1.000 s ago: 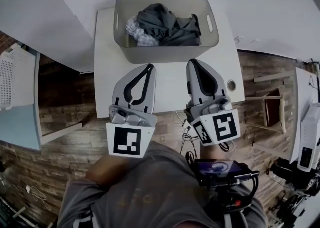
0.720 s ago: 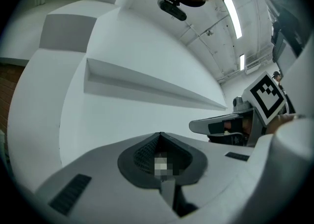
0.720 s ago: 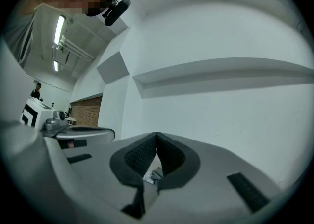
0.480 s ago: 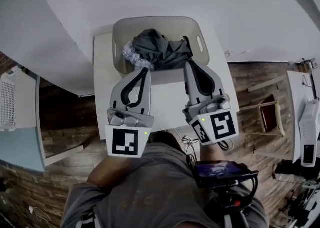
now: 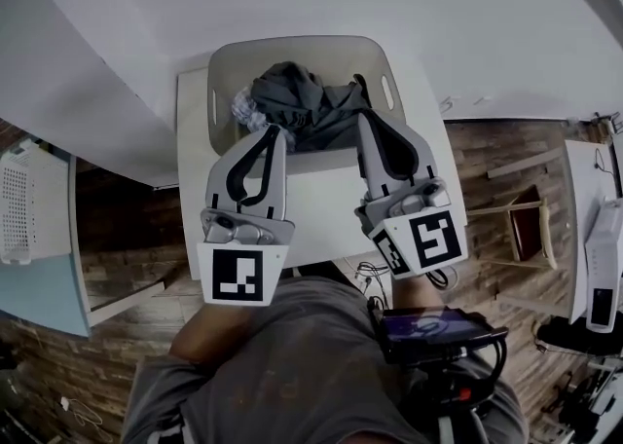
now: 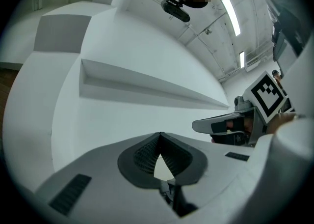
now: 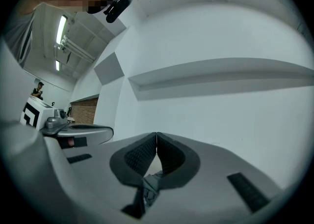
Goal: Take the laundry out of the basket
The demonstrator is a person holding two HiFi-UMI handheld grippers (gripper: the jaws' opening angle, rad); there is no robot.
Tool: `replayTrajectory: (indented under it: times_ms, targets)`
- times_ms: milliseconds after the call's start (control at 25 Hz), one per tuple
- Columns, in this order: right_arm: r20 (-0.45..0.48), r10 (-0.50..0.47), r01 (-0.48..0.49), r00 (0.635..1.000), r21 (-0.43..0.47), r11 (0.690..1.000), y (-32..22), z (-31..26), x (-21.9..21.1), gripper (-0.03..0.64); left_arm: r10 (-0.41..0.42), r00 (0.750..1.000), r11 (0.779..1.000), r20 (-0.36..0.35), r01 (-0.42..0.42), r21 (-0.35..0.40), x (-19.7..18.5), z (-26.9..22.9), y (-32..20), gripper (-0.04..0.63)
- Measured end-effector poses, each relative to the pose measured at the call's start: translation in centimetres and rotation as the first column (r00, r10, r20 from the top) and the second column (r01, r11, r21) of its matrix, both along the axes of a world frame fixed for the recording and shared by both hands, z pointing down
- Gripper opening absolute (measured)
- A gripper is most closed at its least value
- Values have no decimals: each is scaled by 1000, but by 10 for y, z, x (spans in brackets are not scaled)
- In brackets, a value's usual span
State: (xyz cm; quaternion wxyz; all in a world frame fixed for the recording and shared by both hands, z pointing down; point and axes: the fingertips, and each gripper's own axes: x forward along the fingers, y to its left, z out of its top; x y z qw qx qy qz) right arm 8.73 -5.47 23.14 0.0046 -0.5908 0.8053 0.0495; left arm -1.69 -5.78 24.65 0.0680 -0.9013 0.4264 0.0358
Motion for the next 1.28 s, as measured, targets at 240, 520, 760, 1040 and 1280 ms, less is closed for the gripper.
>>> replayTrajectory:
  times_ms: [240,520,760,1040,1280]
  targets:
    - [8,-31,32,999,-17,999,-27,3,7,8,-33,999,999,-5,33,-6,7,-2,-26,8]
    - [7,-69,69,998,-49,996,-61,12,11,8,-73,997,997,6,73,-16,9,0,-56,8]
    - [8,-102,102,995,-79,992,-86,23,11,8,-100,995,994,-8,100,-39,8,1,-78,8]
    - [-3,-137,135,991,-122,983,-113,39,5,8,-117,993,992,-12,117,-46,8,6,-101,8]
    - [-17,-171,165,985,-195,967,-149,66,-3,12,-132,991,987,-5,131,-96,5,28,-136,8]
